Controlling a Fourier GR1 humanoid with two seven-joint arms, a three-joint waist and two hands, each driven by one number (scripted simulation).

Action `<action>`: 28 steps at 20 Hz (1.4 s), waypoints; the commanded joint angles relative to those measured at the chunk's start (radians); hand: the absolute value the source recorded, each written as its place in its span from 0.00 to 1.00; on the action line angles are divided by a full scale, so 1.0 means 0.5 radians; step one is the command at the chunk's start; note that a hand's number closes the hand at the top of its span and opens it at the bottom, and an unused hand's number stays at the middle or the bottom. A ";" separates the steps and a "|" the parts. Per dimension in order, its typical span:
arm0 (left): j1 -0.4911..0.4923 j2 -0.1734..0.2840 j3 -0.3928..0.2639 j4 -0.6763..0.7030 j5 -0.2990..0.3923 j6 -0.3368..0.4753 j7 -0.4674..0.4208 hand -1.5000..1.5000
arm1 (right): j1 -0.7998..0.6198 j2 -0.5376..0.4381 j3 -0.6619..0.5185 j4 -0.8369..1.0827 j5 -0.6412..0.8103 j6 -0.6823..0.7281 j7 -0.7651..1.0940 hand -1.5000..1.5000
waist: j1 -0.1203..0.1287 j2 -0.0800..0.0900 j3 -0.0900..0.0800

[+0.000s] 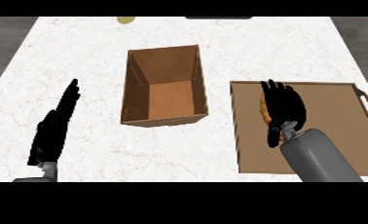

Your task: Pick the croissant from the tray and place it in the cardboard box

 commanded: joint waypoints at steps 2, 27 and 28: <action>-0.086 -0.056 0.041 0.172 -0.081 -0.030 -0.075 0.50 | 0.043 0.114 -0.047 0.046 0.146 -0.038 -0.035 0.00 | -0.004 0.000 0.000; -0.078 -0.104 0.179 0.055 -0.146 -0.158 -0.017 0.50 | 0.026 0.134 -0.099 0.246 0.667 -0.400 -0.366 1.00 | 0.000 0.001 0.000; -0.091 -0.201 0.096 0.034 -0.214 -0.082 0.054 0.50 | 0.002 0.086 -0.125 0.212 0.657 -0.361 -0.429 1.00 | -0.002 0.000 0.000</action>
